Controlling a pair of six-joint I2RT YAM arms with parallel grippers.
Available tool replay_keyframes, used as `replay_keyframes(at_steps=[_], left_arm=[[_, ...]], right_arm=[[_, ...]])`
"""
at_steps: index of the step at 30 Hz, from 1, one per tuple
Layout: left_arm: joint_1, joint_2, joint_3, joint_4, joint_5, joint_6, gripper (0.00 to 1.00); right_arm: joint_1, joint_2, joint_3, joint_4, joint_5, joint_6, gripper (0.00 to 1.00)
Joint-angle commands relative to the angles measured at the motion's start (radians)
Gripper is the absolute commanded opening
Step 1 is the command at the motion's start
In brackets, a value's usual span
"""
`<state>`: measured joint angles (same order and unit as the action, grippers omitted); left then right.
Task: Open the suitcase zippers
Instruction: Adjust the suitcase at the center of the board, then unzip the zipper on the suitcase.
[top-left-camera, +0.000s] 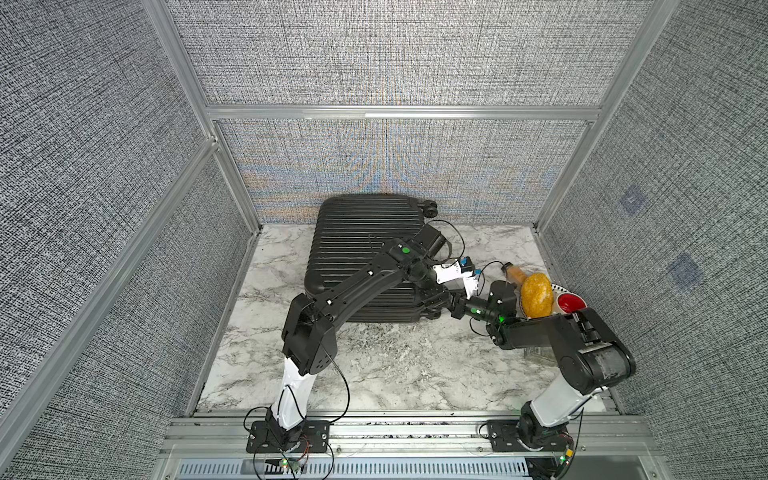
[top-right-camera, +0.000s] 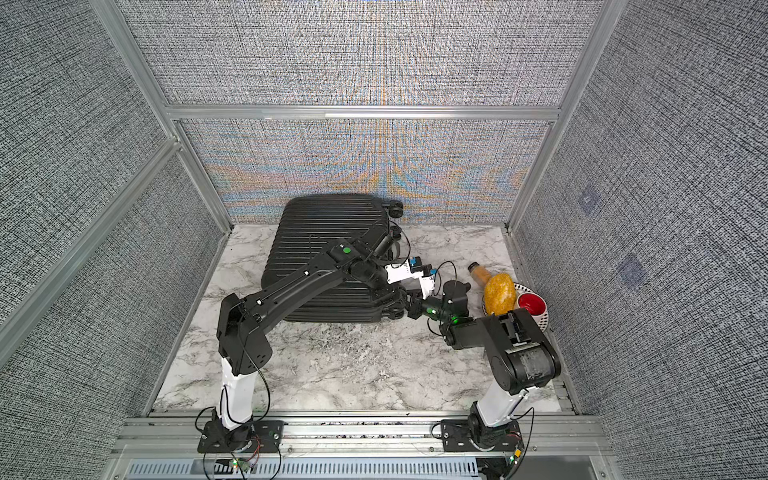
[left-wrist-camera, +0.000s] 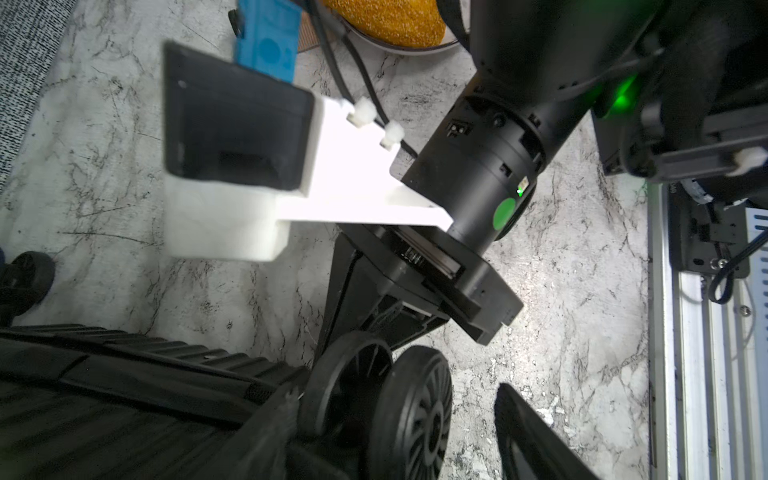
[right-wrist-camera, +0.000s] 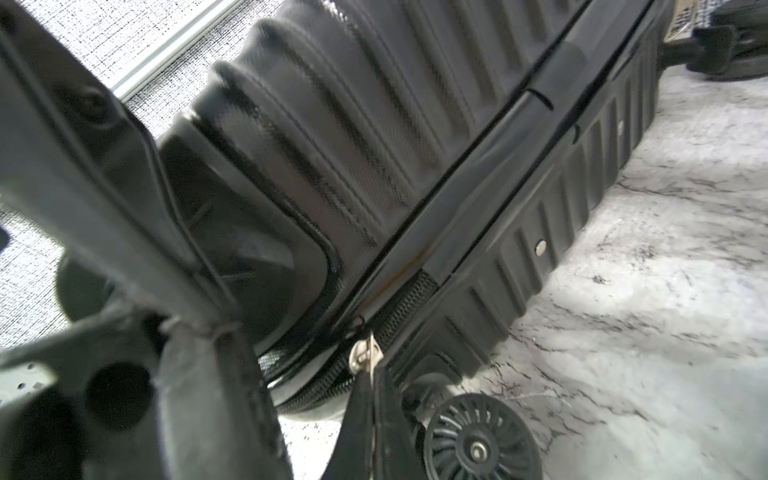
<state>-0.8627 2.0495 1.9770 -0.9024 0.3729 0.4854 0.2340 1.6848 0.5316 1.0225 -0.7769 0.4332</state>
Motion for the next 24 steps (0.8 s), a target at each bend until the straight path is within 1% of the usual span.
replay_keyframes(at_steps=[1,6,10,19,24], left_arm=[[-0.015,0.005,-0.019,-0.237,0.094,-0.055,0.75],[-0.022,-0.026,-0.039,-0.206,0.099,-0.081,0.75],[-0.033,-0.034,-0.038,-0.202,0.105,-0.093,0.75],[-0.043,-0.035,-0.037,-0.196,0.109,-0.102,0.75],[-0.046,-0.054,0.004,-0.175,0.108,-0.132,0.75]], right_arm=[[-0.018,0.009,0.019,0.045,0.203,0.002,0.0],[-0.021,-0.044,-0.041,0.062,0.283,0.016,0.0],[-0.02,-0.051,-0.028,0.035,0.306,0.01,0.0],[-0.032,-0.01,0.075,-0.02,0.285,-0.007,0.0],[-0.034,-0.004,0.078,-0.02,0.234,-0.008,0.0]])
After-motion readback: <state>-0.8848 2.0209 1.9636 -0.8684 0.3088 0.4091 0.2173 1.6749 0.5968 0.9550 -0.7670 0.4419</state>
